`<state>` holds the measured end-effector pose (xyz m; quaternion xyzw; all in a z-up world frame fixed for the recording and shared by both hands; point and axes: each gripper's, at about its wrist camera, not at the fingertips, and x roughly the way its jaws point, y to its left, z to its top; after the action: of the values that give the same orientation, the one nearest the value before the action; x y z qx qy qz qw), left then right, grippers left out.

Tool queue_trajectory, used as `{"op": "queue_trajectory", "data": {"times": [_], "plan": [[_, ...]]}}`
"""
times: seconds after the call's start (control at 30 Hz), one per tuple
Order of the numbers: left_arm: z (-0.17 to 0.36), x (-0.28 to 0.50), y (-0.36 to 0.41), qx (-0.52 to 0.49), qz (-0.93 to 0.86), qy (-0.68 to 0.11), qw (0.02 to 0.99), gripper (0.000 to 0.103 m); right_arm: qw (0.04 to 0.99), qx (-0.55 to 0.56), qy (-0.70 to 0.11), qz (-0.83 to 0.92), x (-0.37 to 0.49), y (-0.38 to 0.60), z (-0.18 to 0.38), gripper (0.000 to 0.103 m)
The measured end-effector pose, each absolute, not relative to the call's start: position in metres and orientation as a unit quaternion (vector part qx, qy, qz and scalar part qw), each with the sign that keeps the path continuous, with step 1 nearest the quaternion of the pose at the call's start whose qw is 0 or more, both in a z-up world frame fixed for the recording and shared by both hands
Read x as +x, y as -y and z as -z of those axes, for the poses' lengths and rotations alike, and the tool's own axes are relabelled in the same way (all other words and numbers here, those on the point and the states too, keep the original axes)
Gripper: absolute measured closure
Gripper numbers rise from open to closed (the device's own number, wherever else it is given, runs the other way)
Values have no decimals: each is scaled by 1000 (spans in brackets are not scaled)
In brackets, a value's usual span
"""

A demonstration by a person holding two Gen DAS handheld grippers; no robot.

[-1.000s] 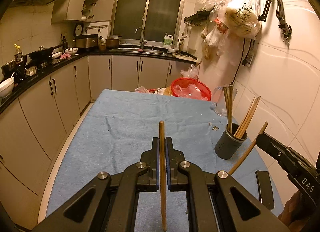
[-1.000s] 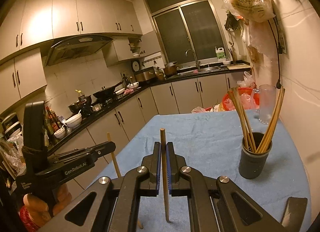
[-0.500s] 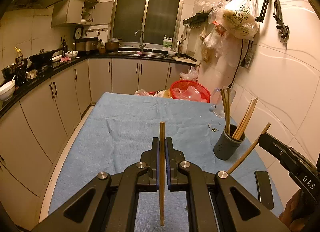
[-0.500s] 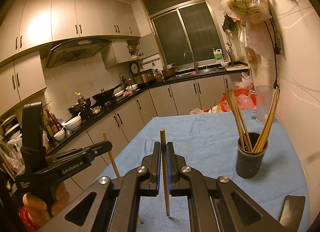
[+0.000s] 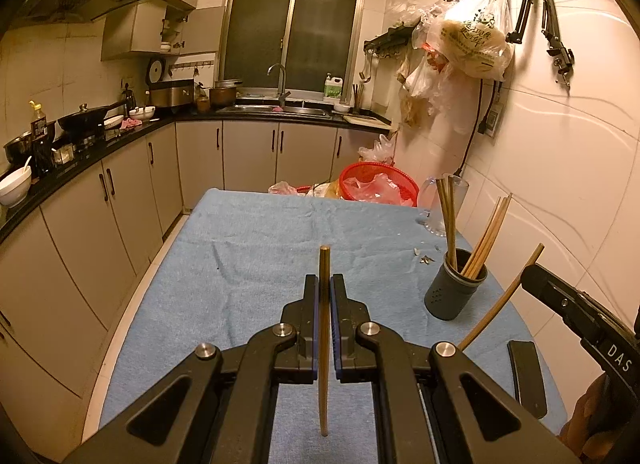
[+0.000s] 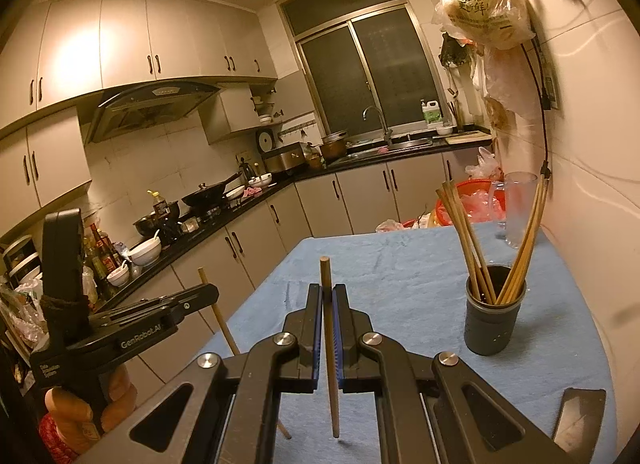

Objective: Organize utensils
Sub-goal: 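Lift both held chopsticks upright and carry them toward the black holder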

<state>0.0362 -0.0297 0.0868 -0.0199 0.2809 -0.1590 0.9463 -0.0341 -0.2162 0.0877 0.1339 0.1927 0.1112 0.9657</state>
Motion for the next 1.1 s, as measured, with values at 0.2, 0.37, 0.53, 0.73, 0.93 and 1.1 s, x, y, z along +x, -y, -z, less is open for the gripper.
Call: {"op": "queue_trajectory", "data": {"times": [0.2,0.37,0.53,0.73,0.93,1.1], "plan": [[-88,34,31,-17,161,-278,947,97,967,136,-190,-107,-38,221,-91,98],[-89,34,33,-16,162,-279,946,97,967,140,-188,-102,-40,226,-92,98],[-90,33,35,-14,164,-277,947,97,967,143,-186,-99,-43,230,-93,98],[-94,32,41,-8,168,-274,947,97,969,143,-178,-93,-48,239,-99,98],[-98,34,47,-3,173,-274,946,97,971,145,-173,-85,-52,249,-104,98],[-106,35,56,-2,188,-274,943,97,971,150,-170,-74,-53,264,-112,98]]}}
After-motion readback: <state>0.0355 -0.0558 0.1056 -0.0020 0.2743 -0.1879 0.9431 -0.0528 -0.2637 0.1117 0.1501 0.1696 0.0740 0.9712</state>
